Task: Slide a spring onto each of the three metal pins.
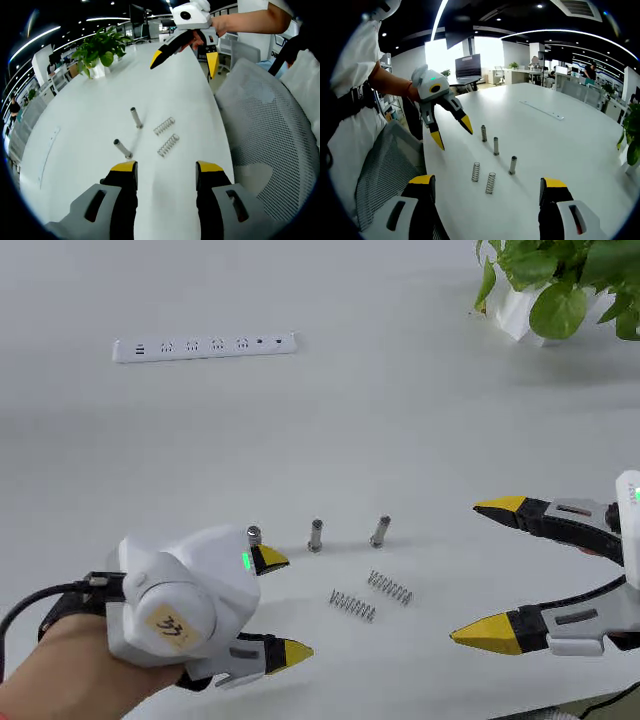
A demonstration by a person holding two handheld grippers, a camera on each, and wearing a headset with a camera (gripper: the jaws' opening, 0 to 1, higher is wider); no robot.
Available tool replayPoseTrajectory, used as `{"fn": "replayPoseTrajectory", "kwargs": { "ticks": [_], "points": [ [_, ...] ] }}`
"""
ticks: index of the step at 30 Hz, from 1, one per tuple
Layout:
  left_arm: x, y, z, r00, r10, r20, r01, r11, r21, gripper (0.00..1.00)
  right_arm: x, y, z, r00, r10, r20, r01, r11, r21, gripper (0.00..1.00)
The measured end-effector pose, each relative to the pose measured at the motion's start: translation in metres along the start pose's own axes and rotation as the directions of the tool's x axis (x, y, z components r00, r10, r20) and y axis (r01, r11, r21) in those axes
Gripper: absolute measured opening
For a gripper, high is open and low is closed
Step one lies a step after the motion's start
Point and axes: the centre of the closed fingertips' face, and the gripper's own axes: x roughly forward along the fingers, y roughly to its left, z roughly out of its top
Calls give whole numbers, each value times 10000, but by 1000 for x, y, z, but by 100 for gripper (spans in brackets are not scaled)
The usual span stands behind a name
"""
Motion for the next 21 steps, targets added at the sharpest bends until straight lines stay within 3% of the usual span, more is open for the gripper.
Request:
{"fn": "replayPoseTrajectory", "kwargs": {
  "ticks": [2, 4, 6, 7, 9, 12, 15, 18, 21],
  "points": [
    [14, 0, 3, 9998, -130, -132, 132, 9998, 156, 38, -4, -2, -4, 9999, -129, 29, 129, 9998, 149, 85],
    [22, -1, -1, 9973, -225, -696, 265, 9980, 566, 32, -7, -2, -6, 9998, -199, 82, 197, 9996, 214, 85],
    [33, -4, 4, 9979, -338, -555, 374, 9972, 646, 30, -10, -3, -8, 9995, -281, 154, 277, 9992, 276, 85],
    [38, -6, 0, 9955, -471, -821, 526, 9964, 659, 28, -12, -4, -10, 9994, -308, 172, 303, 9991, 304, 85],
    [43, -2, 0, 9940, -234, -1066, 373, 9908, 1302, 25, -14, -4, -14, 9993, -341, 173, 334, 9987, 381, 85],
    [52, -3, -1, 9934, -367, -1082, 483, 9931, 1067, 21, -15, -2, -21, 9993, -348, 115, 343, 9985, 432, 85],
    [57, -3, -5, 9891, -396, -1417, 600, 9880, 1424, 20, -14, 2, -27, 9995, -300, 47, 297, 9985, 466, 86],
    [61, -1, -12, 9846, -417, -1697, 660, 9879, 1404, 20, -13, 6, -31, 9998, -210, -30, 212, 9984, 533, 86],
    [64, -2, -11, 9849, -478, -1663, 730, 9862, 1487, 18, -12, 7, -33, 9997, -246, -55, 249, 9979, 590, 85]
  ]
}}
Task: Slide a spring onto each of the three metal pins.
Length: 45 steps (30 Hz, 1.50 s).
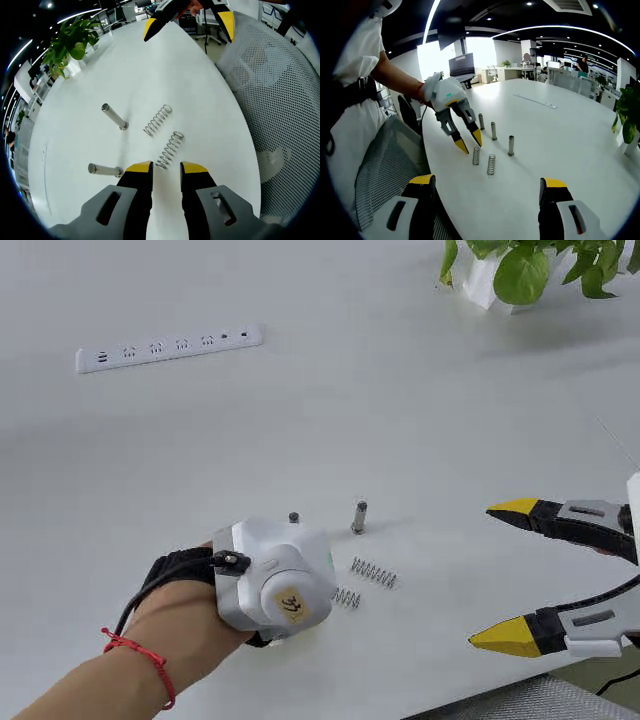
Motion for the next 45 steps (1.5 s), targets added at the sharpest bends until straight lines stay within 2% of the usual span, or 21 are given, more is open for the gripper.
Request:
{"fn": "replayPoseTrajectory", "kwargs": {
  "ticks": [4, 10, 12, 18, 26, 33, 40, 45],
  "points": [
    [5, -4, -3, 9999, -110, -114, 112, 9998, 172, 18, 1, 3, -1, 10000, 18, 63, -18, 10000, 60, 85],
    [6, -4, -1, 9999, -154, -21, 154, 9999, -2, 13, 0, 4, -2, 9999, -44, 152, 42, 9999, 136, 84],
    [6, -7, 0, 9998, -209, 19, 208, 9997, 111, 10, 0, 5, -3, 9998, -32, 190, 29, 9999, 155, 84],
    [6, -9, -1, 9999, -133, 22, 133, 9999, -61, 7, -2, 4, -8, 10000, -36, 88, 34, 9998, 183, 84],
    [6, -8, -2, 10000, -11, 28, 12, 9992, -390, 7, 1, 5, -4, 9999, -12, 147, 11, 9999, 104, 83],
    [6, -9, -1, 10000, -88, 29, 90, 9984, -558, 7, 4, 7, -2, 9999, 56, 137, -58, 9999, 111, 83],
    [5, -15, -2, 9996, -205, 184, 217, 9973, -704, 7, 9, 12, -1, 9998, 183, 108, -185, 9997, 134, 81],
    [2, -18, 0, 9988, -244, 435, 282, 9956, -893, 6, 15, 15, 2, 9992, 369, 133, -370, 9993, 107, 80]
  ]
}}
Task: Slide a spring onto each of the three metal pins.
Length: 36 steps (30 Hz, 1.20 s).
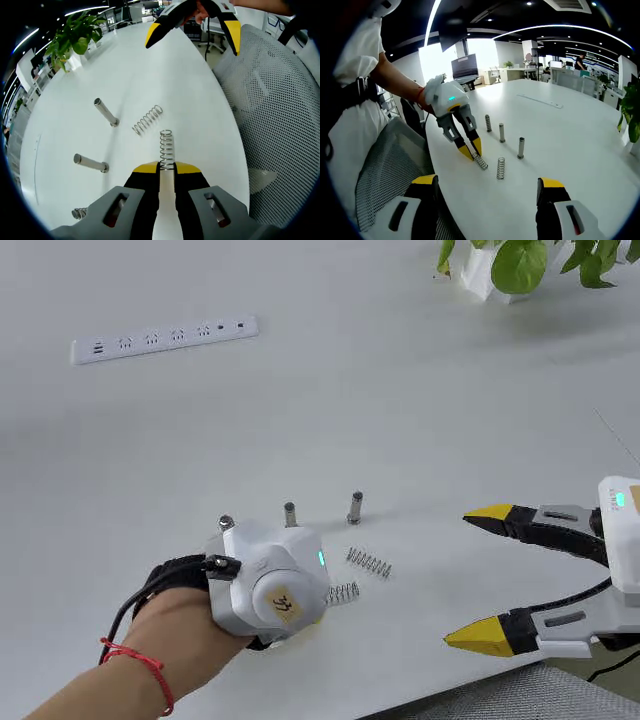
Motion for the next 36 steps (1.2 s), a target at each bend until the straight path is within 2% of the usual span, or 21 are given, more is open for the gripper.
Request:
{"fn": "replayPoseTrajectory", "kwargs": {
  "ticks": [5, 8, 12, 13, 15, 17, 20, 21, 23, 24, 26, 28, 29, 32, 36],
  "points": [
    [-7, -3, 3, 9997, 21, 255, -20, 10000, -49, 6, 5, 6, 6, 9995, 299, -104, -301, 9993, -225, 79],
    [-14, -4, 8, 9980, 105, 616, -89, 9996, -264, 6, 6, 9, 14, 9992, 394, -18, -394, 9988, -296, 77],
    [-28, -6, 21, 9889, 285, 1459, -167, 9965, -816, 6, 9, 15, 30, 9975, 677, 197, -669, 9969, -425, 71],
    [-32, -6, 25, 9842, 328, 1742, -152, 9948, -1012, 6, 10, 16, 34, 9969, 753, 239, -742, 9962, -447, 70],
    [-42, -4, 32, 9727, 553, 2252, -230, 9894, -1433, 6, 11, 18, 44, 9953, 870, 413, -850, 9952, -486, 65],
    [-54, -2, 41, 9567, 797, 2799, -282, 9826, -1835, 6, 13, 21, 55, 9922, 1023, 714, -999, 9943, -361, 61],
    [-70, 1, 51, 9357, 1118, 3346, -412, 9766, -2113, 6, 14, 24, 67, 9855, 1349, 1025, -1341, 9909, -149, 53],
    [-76, 2, 55, 9253, 1249, 3580, -443, 9733, -2250, 6, 14, 25, 72, 9840, 1420, 1072, -1411, 9899, -162, 50],
    [-85, 3, 60, 9115, 1393, 3870, -437, 9684, -2457, 6, 15, 25, 78, 9825, 1470, 1146, -1458, 9891, -190, 46],
    [-91, 3, 64, 8996, 1496, 4102, -444, 9660, -2548, 6, 16, 25, 82, 9817, 1491, 1187, -1477, 9888, -203, 45],
    [-100, 4, 69, 8827, 1689, 4385, -432, 9584, -2822, 6, 17, 24, 90, 9792, 1497, 1367, -1488, 9887, -171, 43],
    [-106, 4, 71, 8722, 1789, 4553, -461, 9567, -2875, 6, 16, 25, 98, 9736, 1591, 1635, -1620, 9868, 47, 40],
    [-111, 5, 76, 8556, 1921, 4807, -424, 9515, -3047, 6, 16, 26, 104, 9685, 1707, 1815, -1784, 9836, 267, 38],
    [-119, 5, 80, 8355, 2066, 5092, -357, 9451, -3249, 6, 17, 28, 112, 9632, 1791, 2003, -1900, 9811, 363, 31],
    [-125, 5, 85, 8140, 2208, 5373, -300, 9397, -3407, 6, 20, 31, 119, 9578, 1900, 2157, -2038, 9780, 438, 28]
  ]
}}
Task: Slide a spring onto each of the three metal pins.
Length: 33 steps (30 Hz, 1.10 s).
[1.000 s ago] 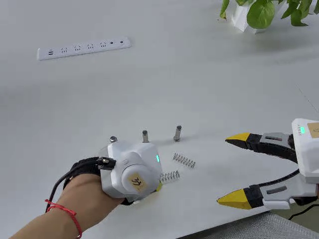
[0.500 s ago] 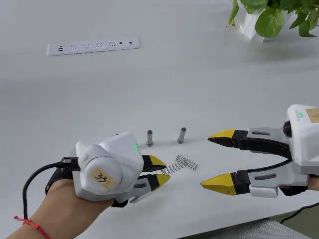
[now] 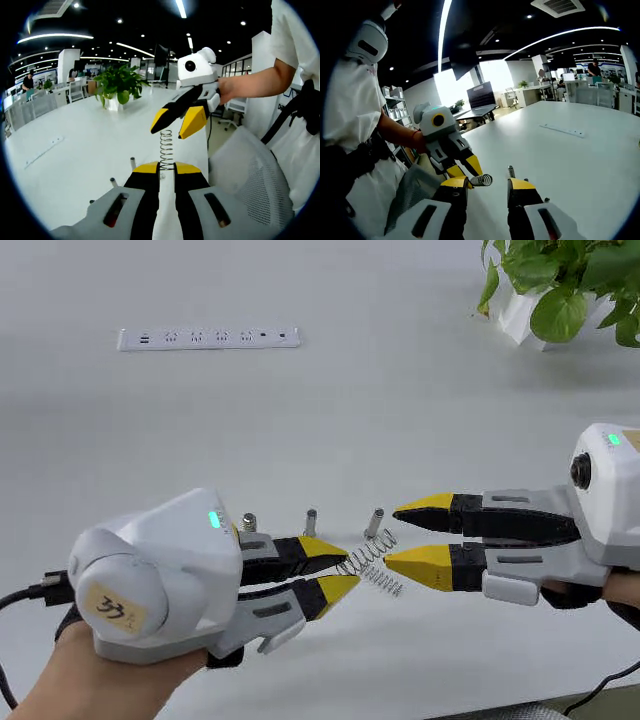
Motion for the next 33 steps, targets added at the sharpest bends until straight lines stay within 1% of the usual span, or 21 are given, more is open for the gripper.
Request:
{"fn": "replayPoseTrajectory", "kwargs": {
  "ticks": [2, 4, 8, 12, 15, 21, 23, 27, 29, 33],
  "points": [
    [0, 0, 1, 10000, 7, 62, -6, 10000, -19, 6, 1, 2, 2, 10000, 62, 71, -62, 10000, 20, 26],
    [-1, 0, 4, 9997, 12, 232, -9, 9999, -134, 6, 2, 3, 5, 9997, 155, 180, -158, 9997, 171, 23],
    [-1, -1, 8, 9991, -6, 426, 18, 9996, -284, 6, 3, 5, 11, 9979, 358, 533, -385, 9980, 501, 18],
    [0, -2, 10, 9986, -48, 536, 67, 9993, -361, 7, 3, 6, 12, 9974, 457, 552, -488, 9972, 561, 9],
    [1, -3, 9, 9985, -94, 544, 115, 9992, -391, 7, 3, 7, 13, 9971, 483, 589, -517, 9970, 568, 7],
    [3, -7, 8, 9984, -179, 544, 205, 9987, -468, 6, 4, 13, 14, 9983, 532, 238, -536, 9984, 183, 7],
    [3, -8, 7, 9985, -206, 517, 230, 9987, -460, 6, 5, 15, 14, 9984, 561, 22, -561, 9984, -106, 7],
    [4, -8, 6, 9985, -254, 478, 277, 9984, -483, 7, 8, 18, 14, 9978, 619, -232, -629, 9972, -416, 7],
    [4, -9, 6, 9986, -268, 457, 290, 9985, -473, 7, 9, 19, 15, 9970, 654, -409, -679, 9957, -630, 7],
    [4, -10, 4, 9987, -315, 406, 336, 9981, -509, 7, 12, 24, 14, 9927, 741, -955, -852, 9894, -1179, 7]
  ]
}}
